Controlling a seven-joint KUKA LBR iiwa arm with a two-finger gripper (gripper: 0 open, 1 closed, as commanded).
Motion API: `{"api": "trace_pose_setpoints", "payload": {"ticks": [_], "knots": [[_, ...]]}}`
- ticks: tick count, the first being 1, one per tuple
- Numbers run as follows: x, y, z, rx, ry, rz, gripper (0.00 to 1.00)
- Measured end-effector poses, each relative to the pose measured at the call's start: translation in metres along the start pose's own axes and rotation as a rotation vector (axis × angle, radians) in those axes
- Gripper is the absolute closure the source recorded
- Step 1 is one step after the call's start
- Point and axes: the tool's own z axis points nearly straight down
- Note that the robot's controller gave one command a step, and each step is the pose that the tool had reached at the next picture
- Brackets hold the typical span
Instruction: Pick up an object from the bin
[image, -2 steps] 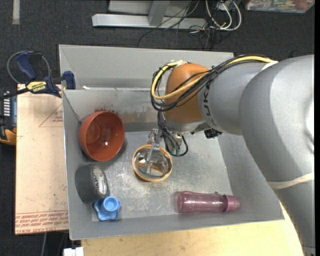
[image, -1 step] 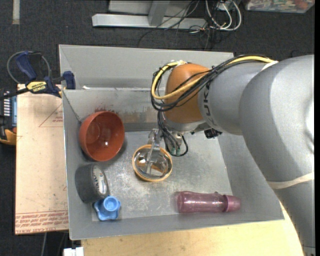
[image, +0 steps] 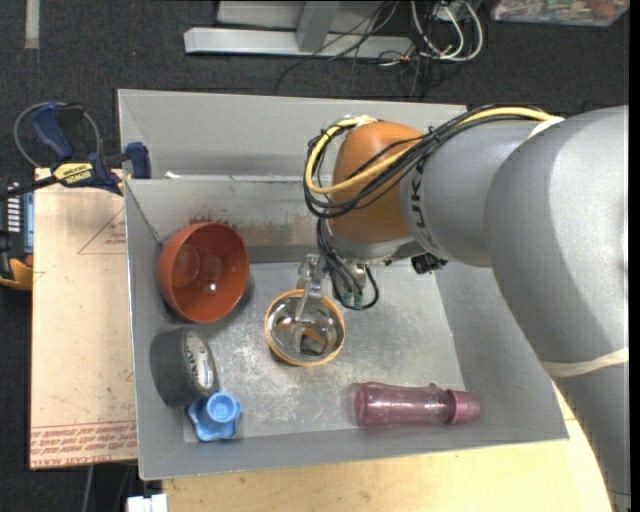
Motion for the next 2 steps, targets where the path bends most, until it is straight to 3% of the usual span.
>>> {"api": "trace_pose_setpoints", "payload": {"ticks": [2], "knots": [[0.000, 0.000, -0.086, 0.000, 0.006, -0.002, 1.00]]}}
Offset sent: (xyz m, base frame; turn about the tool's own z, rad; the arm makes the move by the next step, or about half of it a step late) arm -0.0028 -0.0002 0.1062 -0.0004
